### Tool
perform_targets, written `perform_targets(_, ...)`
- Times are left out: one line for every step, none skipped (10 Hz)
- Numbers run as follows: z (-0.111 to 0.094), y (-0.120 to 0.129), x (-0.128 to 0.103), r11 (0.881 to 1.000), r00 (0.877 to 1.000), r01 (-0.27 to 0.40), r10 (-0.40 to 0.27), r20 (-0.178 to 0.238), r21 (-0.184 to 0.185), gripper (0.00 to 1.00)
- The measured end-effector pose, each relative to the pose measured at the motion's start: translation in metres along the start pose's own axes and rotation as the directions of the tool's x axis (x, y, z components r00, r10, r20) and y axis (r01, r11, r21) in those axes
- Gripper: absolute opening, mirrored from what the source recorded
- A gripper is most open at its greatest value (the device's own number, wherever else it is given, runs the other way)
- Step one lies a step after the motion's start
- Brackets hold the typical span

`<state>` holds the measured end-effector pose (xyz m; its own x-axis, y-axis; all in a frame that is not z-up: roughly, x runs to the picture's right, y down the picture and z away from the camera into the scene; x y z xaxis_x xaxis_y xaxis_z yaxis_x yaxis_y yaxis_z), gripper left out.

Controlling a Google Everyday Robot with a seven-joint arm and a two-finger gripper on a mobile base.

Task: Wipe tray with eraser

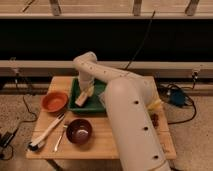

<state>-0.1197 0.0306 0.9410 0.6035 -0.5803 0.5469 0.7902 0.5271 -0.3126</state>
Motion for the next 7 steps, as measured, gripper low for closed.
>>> perform_targets(-0.006,0.008,-0.004,1.0,1.0,0.016,-0.016,0.007,0.011,0.2)
perform_targets(-0.01,0.016,-0.005,1.0,1.0,0.017,-0.017,0.01,0.017,0.27)
perform_targets(-0.016,0.028,-0.002,1.0,1.0,0.007,-0.008,0.01,0.028,0.39)
perform_targets(-0.024,0.037,0.003,0.999,1.0,0.001,-0.001,0.006,0.038,0.49)
perform_targets(-0.03,0.047,0.008,0.999,1.0,-0.002,0.002,0.004,0.045,0.6)
perform_targets(-0.034,0.057,0.017,0.999,1.0,-0.009,0.009,-0.001,0.049,0.71)
perform_targets(-0.036,0.062,0.021,0.998,1.0,-0.01,0.01,-0.002,0.055,0.77)
